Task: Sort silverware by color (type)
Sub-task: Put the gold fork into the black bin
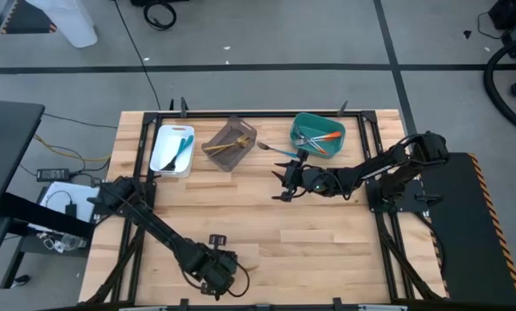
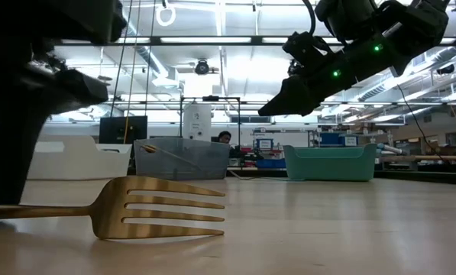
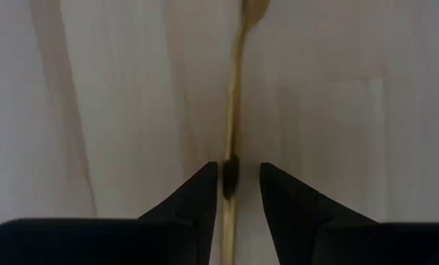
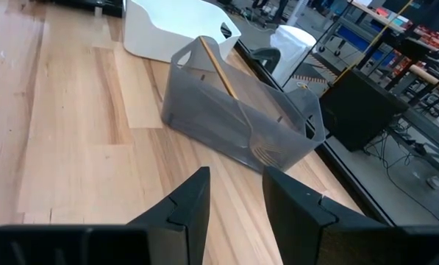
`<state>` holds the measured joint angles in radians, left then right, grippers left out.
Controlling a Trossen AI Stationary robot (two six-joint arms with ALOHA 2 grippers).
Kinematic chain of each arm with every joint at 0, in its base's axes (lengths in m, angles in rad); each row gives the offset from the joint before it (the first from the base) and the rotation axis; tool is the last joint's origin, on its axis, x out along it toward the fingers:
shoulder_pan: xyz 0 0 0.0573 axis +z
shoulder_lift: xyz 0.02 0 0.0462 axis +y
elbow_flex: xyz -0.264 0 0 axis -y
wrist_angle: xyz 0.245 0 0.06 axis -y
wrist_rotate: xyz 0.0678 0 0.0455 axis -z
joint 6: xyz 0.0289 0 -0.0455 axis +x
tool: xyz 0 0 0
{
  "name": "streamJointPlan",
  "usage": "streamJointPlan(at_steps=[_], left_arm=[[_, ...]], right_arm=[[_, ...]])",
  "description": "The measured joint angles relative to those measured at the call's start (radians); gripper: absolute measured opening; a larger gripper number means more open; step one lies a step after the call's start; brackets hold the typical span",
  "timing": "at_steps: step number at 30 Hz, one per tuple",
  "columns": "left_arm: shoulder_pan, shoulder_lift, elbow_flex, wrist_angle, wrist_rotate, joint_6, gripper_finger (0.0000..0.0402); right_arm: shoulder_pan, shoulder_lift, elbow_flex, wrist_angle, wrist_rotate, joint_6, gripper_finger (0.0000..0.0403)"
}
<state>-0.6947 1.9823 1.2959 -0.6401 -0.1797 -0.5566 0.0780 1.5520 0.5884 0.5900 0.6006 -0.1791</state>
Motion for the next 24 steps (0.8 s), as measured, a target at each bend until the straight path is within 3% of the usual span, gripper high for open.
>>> streamJointPlan(at_steps=[10,24], left_arm=[[-0.005,0.021,0.005,0.005,-0.008,-0.014,0.0025],[0.028,-0.011,-0.003,-0.064,-0.036,-0.061,0.0023]], right_arm=[[0.005,0.000,0.000,-0.001,-0.014,0.001,0.0136],[0.020,0.000,0.000,0.001,-0.100,0.001,0.0136]])
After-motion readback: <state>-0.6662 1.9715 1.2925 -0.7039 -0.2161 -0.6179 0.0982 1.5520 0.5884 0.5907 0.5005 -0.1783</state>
